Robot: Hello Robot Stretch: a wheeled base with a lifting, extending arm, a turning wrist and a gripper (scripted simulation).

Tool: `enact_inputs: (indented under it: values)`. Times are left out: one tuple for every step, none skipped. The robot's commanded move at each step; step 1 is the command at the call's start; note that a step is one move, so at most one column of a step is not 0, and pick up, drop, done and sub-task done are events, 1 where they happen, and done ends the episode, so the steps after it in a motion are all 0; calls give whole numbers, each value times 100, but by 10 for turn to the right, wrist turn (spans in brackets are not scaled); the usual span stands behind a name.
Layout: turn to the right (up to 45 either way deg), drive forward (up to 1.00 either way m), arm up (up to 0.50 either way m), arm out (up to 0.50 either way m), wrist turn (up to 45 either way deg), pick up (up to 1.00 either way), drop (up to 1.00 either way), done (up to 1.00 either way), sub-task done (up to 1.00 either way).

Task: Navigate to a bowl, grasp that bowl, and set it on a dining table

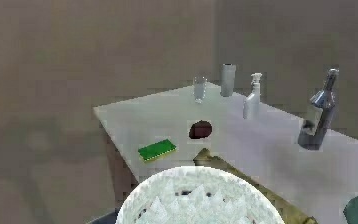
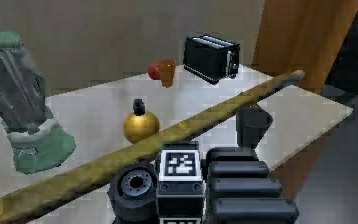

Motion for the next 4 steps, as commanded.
enact_inputs:
  values:
    - [450,0,0,0,0,0,0,0,0]
    - [390,0,0,0,0,0,0,0,0]
    - [-90,0,0,0,0,0,0,0,0]
    - [450,0,0,0,0,0,0,0,0]
